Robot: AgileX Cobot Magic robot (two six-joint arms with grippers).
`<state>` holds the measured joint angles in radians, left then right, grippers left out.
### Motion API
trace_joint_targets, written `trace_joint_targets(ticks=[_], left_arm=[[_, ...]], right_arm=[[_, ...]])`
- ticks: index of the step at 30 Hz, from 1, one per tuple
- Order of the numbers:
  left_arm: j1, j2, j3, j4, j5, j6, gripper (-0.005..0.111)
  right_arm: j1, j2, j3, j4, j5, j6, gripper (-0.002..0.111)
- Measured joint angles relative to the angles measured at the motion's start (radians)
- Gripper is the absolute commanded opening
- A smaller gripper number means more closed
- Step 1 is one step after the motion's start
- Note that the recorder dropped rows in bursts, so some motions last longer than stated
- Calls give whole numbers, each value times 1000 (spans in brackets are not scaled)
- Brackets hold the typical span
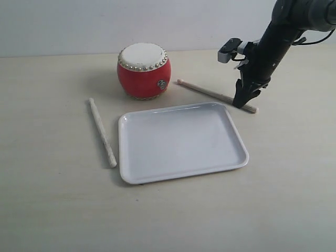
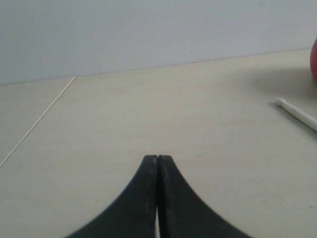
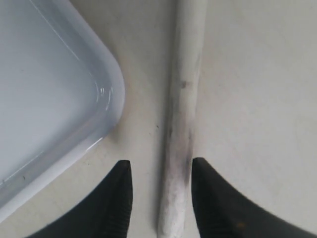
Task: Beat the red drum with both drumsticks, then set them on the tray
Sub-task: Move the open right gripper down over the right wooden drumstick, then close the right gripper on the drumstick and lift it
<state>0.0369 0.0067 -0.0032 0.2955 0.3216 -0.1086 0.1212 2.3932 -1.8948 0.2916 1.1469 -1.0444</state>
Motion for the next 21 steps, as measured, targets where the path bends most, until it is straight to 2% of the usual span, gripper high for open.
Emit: trace_joint_targets(ticks=[21], left_arm=[[0,0,0,0,0,0,0]], right_arm=[[0,22,0,5,-16,41,37]])
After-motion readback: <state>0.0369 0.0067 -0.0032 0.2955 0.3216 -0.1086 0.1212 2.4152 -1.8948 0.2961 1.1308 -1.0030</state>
